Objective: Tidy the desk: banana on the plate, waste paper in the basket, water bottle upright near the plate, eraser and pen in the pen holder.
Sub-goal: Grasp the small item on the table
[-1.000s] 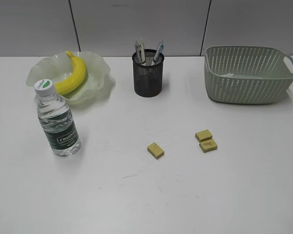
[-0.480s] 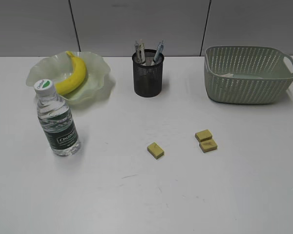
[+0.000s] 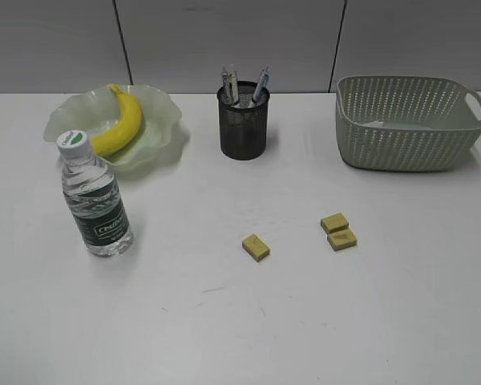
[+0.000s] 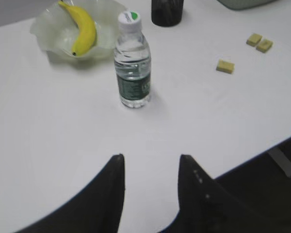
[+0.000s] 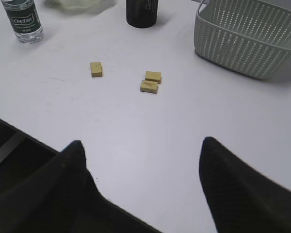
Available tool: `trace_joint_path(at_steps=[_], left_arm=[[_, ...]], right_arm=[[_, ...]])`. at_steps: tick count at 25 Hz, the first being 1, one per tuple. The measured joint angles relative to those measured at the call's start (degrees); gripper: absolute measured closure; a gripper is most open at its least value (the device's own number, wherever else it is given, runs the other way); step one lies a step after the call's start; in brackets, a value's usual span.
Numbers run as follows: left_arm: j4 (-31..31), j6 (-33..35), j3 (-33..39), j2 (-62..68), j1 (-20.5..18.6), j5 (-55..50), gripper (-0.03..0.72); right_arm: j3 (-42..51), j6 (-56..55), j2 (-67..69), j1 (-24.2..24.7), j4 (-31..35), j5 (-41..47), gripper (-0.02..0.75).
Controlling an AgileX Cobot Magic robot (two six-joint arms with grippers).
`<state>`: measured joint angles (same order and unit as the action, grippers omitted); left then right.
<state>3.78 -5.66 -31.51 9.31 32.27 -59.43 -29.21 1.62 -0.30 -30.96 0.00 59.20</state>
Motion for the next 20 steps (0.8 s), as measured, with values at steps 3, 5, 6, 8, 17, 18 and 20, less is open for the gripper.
trace_joint_path(at_steps=[3, 5, 6, 8, 17, 18, 20], left_arm=[[-3.1, 0.0, -2.3, 10.3, 0.0, 4.5, 0.409], [-5.1, 0.0, -4.3, 17.4, 0.0, 8.7, 0.409], [-6.2, 0.2, -5.6, 21.3, 0.0, 10.4, 0.409], [-8.5, 1.7, -8.1, 28.7, 0.0, 13.9, 0.409], [-12.7, 5.7, -23.0, 60.7, 2.4, 18.0, 0.298], [-12.7, 5.7, -24.6, 63.1, 3.2, 18.1, 0.272], [-12.7, 5.7, -27.5, 68.4, 5.0, 18.3, 0.235]], right_arm=[[0.0, -0.1, 0.0, 0.0, 0.0, 0.0, 0.166], [0.0, -0.3, 0.0, 0.0, -0.3, 0.0, 0.166], [0.0, -0.3, 0.0, 0.0, -0.4, 0.0, 0.166], [0.0, -0.3, 0.0, 0.0, -0.4, 0.0, 0.166], [0.0, -0.3, 0.0, 0.0, -0.4, 0.1, 0.166], [0.0, -0.3, 0.0, 0.0, -0.4, 0.1, 0.166], [0.0, -0.3, 0.0, 0.0, -0.4, 0.1, 0.166]])
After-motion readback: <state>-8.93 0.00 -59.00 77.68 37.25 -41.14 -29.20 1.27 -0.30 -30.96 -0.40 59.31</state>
